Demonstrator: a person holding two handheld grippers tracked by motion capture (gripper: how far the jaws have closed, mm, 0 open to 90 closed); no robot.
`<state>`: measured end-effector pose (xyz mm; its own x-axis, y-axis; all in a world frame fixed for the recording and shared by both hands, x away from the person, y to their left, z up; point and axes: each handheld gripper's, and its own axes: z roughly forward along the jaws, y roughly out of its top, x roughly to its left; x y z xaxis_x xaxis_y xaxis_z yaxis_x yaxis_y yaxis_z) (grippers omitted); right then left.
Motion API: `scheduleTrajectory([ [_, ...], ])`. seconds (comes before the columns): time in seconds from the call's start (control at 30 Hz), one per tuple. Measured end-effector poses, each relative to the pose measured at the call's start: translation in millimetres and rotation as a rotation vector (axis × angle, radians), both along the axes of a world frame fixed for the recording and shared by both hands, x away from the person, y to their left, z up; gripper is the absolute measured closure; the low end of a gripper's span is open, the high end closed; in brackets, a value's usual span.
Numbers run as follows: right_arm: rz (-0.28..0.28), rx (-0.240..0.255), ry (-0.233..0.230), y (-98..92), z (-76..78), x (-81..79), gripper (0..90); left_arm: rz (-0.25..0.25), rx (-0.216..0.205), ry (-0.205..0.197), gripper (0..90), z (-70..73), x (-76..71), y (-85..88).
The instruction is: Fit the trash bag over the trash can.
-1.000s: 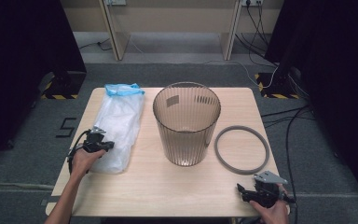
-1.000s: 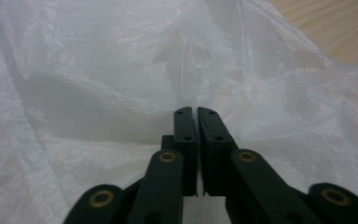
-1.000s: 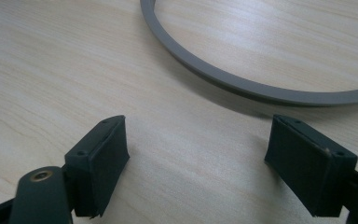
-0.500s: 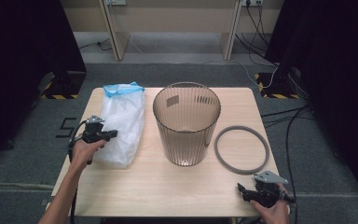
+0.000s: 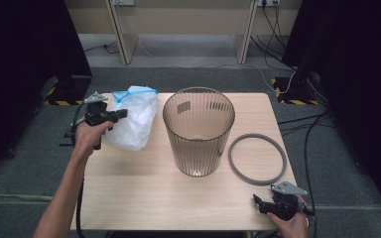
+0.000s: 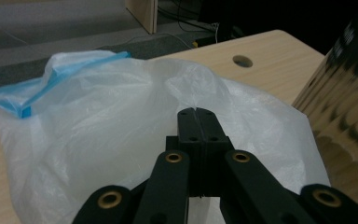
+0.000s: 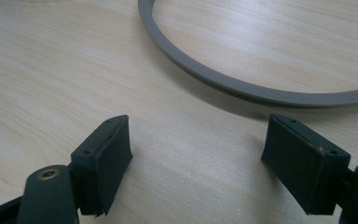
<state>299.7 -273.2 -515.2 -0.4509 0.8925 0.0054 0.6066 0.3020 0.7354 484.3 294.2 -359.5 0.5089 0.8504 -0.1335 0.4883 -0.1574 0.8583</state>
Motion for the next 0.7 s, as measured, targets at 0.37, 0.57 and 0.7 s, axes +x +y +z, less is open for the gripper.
scheduleTrajectory([
  [0.37, 0.003, -0.003, -0.009, -0.9, -0.6, 0.9, 23.1, 0.006, -0.009, -0.098, 89.7, 67.3, 20.2, -27.8],
  [0.57, 0.003, 0.001, -0.011, -1.1, -1.0, 0.7, 23.1, -0.011, -0.023, -0.156, 89.7, 104.8, 24.4, -48.9],
  [0.7, 0.001, 0.001, -0.013, -0.8, -1.3, 0.6, 23.0, -0.028, -0.006, -0.186, 89.6, 122.9, 25.7, -66.4],
])
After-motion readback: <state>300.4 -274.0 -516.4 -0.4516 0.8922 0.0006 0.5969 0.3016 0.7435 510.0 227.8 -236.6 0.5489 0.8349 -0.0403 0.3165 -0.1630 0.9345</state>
